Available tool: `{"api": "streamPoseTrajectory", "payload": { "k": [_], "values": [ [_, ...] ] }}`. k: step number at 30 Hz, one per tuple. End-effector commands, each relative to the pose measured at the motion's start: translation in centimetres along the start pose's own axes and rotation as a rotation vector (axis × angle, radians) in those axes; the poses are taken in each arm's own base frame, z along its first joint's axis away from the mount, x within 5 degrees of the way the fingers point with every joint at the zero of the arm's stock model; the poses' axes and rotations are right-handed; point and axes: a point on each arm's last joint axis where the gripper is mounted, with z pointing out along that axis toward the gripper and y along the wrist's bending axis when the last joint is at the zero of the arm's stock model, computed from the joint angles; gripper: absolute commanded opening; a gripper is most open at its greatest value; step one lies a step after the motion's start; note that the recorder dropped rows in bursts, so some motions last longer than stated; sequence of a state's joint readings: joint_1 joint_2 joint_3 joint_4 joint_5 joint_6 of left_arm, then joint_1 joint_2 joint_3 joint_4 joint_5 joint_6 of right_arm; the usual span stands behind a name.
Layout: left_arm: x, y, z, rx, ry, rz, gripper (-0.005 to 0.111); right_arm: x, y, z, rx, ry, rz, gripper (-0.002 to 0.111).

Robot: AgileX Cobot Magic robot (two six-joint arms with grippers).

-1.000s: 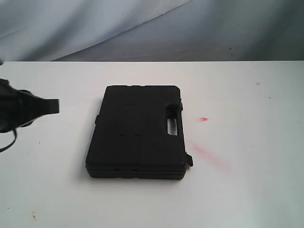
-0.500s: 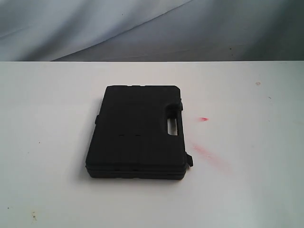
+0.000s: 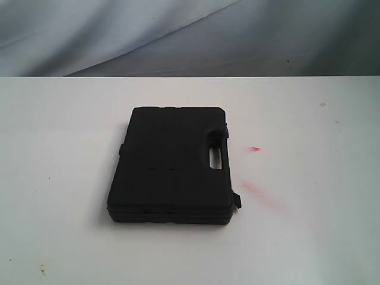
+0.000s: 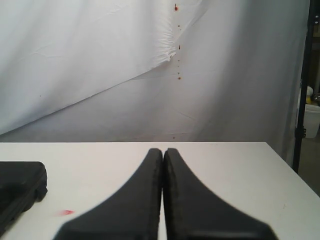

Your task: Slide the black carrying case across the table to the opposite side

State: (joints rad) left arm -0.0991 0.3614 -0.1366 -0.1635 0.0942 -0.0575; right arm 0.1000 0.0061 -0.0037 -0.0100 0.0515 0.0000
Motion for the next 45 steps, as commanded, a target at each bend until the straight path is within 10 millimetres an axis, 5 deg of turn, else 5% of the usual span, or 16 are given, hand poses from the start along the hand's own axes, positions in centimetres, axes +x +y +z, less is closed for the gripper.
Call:
{"api": "streamPoseTrajectory", "payload": {
  "k": [1, 5, 45],
  "values": [
    [1.4, 0.4, -1.0, 0.01, -0.085, 0.032, 0.0, 0.1, 0.0, 0.0, 0.009, -0.004, 0.004, 0.0],
    [2.7, 0.7, -1.5, 0.019, -0.143, 0.029, 0.0, 0.1, 0.0, 0.0, 0.009, -0.004, 0.004, 0.0],
    [2.8, 0.8, -2.7, -0.002, -0.215, 0.226, 0.0, 0.1, 0.0, 0.0, 0.009, -0.004, 0.004, 0.0]
  ]
}}
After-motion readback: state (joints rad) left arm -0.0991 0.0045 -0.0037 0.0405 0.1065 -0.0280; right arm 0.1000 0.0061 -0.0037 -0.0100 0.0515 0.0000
